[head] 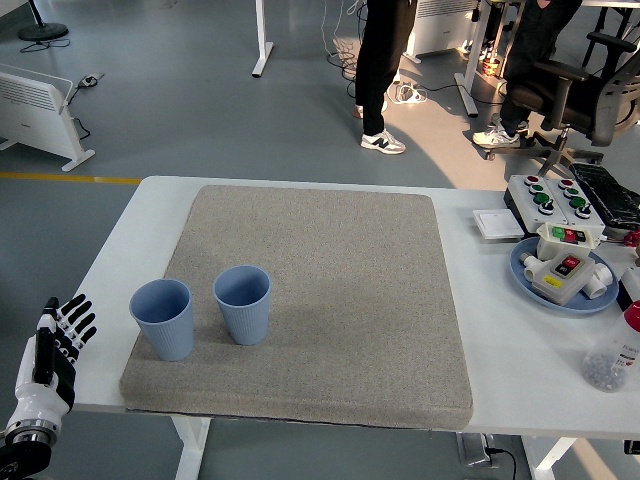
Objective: Push cup pick cup insert cup
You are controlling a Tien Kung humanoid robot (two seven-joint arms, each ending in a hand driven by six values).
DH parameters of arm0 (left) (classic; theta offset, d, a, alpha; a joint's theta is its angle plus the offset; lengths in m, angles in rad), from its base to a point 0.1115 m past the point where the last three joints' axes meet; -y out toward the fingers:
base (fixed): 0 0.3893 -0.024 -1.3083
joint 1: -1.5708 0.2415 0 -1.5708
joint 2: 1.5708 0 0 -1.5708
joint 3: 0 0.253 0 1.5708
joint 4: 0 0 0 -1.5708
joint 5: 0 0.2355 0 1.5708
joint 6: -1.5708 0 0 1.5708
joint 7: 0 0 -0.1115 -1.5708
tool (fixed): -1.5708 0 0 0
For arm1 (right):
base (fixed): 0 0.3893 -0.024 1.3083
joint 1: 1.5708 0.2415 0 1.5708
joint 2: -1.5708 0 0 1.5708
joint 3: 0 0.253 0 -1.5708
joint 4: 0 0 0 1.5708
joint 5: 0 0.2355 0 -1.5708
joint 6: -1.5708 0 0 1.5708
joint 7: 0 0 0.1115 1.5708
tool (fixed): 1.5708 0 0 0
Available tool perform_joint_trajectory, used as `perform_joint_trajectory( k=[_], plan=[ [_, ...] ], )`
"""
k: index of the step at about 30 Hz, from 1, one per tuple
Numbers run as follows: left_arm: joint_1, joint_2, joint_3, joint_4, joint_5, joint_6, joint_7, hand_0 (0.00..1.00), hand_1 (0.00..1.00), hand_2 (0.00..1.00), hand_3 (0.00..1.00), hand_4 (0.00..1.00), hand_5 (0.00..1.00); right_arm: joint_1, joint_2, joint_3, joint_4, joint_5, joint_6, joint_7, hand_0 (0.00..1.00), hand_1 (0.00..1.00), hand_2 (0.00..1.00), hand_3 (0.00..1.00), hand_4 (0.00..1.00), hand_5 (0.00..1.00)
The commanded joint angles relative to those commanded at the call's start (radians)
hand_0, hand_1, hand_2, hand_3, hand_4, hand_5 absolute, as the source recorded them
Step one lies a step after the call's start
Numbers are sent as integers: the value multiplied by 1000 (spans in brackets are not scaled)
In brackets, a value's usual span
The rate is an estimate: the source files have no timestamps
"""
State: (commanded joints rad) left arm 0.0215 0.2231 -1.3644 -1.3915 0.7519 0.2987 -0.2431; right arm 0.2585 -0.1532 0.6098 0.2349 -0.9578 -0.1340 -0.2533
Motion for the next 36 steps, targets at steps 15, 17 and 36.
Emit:
perform_joint_trajectory(
  k=[15, 17, 36],
  plan=[
    [61, 27, -7, -33, 66, 152, -150, 437, 573, 559, 537, 600, 998, -3, 2, 1, 0, -1, 1, 0, 523, 544, 620, 567, 114, 443],
    [79, 34, -1, -41, 85, 138, -160, 299, 463, 462, 436, 602, 998, -2, 2, -1, -1, 3, 0, 2, 523, 544, 619, 567, 114, 443],
    [112, 75, 177, -65, 219, 91, -198, 429, 483, 473, 441, 596, 998, 12, 2, -9, -1, 17, -2, 4, 523, 544, 619, 566, 114, 445]
  ],
)
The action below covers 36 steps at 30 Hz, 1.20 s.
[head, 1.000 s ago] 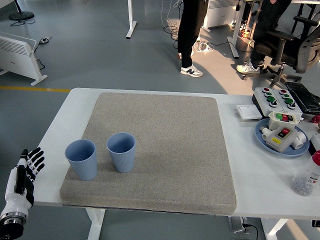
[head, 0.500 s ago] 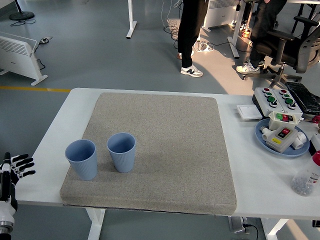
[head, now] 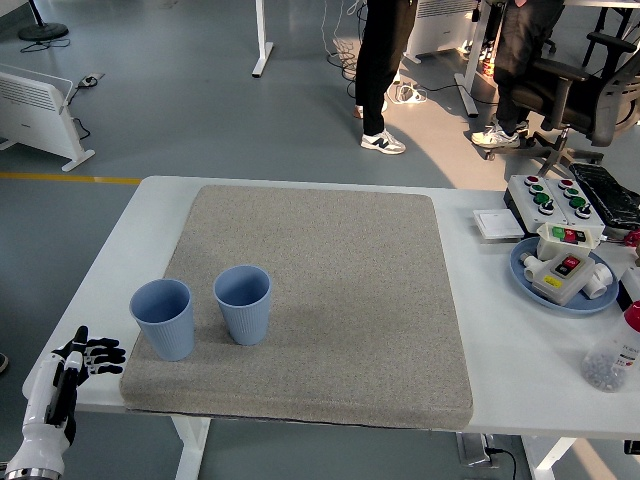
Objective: Push cup pick cup insert cup
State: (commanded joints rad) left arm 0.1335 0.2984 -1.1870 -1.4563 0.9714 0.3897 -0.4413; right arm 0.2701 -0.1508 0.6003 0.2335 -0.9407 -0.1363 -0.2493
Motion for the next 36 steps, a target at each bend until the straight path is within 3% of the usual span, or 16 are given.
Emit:
perform_joint_trajectory(
  k=[11, 17, 36],
  plan=[
    [-58, 3, 59, 54, 81, -15, 8, 446, 481, 469, 429, 595, 998, 0, 1, -4, 1, 4, -1, -1, 523, 544, 619, 565, 113, 444],
    [-93, 7, 86, 87, 100, -45, 33, 459, 482, 469, 432, 597, 998, 1, 2, -5, 1, 6, -1, -1, 523, 544, 619, 565, 112, 443],
    [-145, 2, 129, 140, 104, -53, 39, 514, 493, 475, 432, 594, 998, -2, 3, -9, 2, 12, -2, -2, 523, 544, 620, 565, 112, 442]
  ],
)
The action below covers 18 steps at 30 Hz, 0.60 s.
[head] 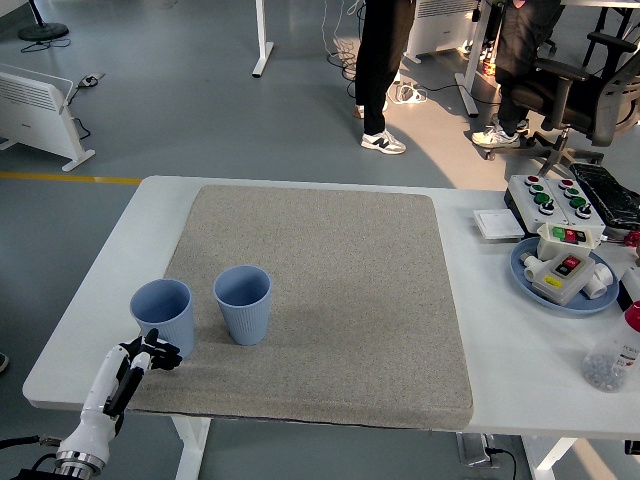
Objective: Push cup pick cup insert cup
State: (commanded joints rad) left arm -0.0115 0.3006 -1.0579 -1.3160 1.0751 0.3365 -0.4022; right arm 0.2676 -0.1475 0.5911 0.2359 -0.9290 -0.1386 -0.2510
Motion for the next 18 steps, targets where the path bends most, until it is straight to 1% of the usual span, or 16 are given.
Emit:
perform_joint_trajectory(
  k=[3, 4, 16, 17, 18],
  plan=[
    [-5, -1, -1, 2, 2, 1, 0, 514, 493, 475, 432, 594, 998, 0, 0, -1, 0, 2, 0, 0, 523, 544, 620, 565, 112, 442],
    [-8, -1, 1, 4, 3, 1, 0, 546, 497, 476, 432, 595, 998, 0, 0, 0, 0, 1, 0, 1, 523, 544, 620, 565, 113, 440],
    [-19, -2, 11, 26, 5, -1, 1, 555, 499, 477, 432, 600, 998, 0, 1, -1, 0, 3, -1, 0, 523, 544, 620, 565, 113, 440],
    [-22, -3, 13, 36, 7, 0, 2, 585, 501, 478, 432, 600, 998, -2, 0, -1, 0, 2, 0, 0, 523, 544, 620, 565, 112, 440],
    [-23, -4, 13, 38, 8, 0, 2, 585, 501, 478, 432, 600, 998, -2, 0, 0, 0, 2, 0, 0, 523, 544, 620, 565, 112, 440]
  ],
)
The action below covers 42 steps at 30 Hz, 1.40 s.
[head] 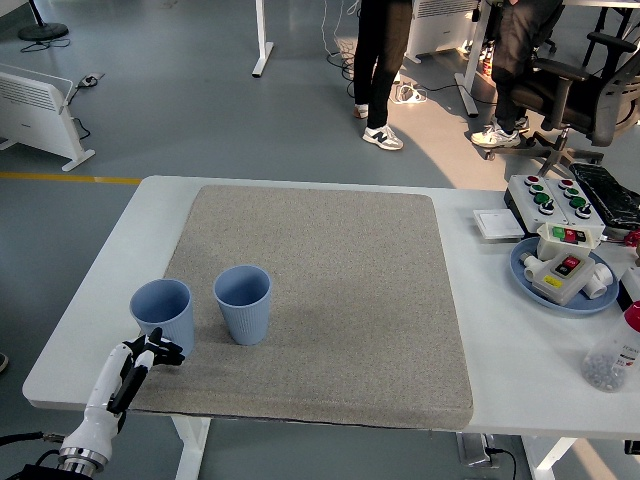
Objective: Push cup pick cup insert cup
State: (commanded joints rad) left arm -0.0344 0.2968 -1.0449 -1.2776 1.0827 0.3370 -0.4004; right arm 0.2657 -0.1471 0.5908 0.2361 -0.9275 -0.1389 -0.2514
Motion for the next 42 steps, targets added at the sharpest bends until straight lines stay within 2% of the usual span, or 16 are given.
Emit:
perform_joint_trajectory(
  k=[25, 42],
  plan=[
    [-84, 10, 39, 88, -18, -6, -4, 596, 505, 478, 433, 603, 998, -10, 4, -2, 2, 4, -2, -2, 523, 544, 620, 565, 112, 440],
    [-180, 8, 101, 152, -49, -9, -12, 596, 505, 478, 432, 602, 998, -17, 8, 1, 3, -3, -2, -4, 523, 544, 620, 565, 113, 440]
  ],
)
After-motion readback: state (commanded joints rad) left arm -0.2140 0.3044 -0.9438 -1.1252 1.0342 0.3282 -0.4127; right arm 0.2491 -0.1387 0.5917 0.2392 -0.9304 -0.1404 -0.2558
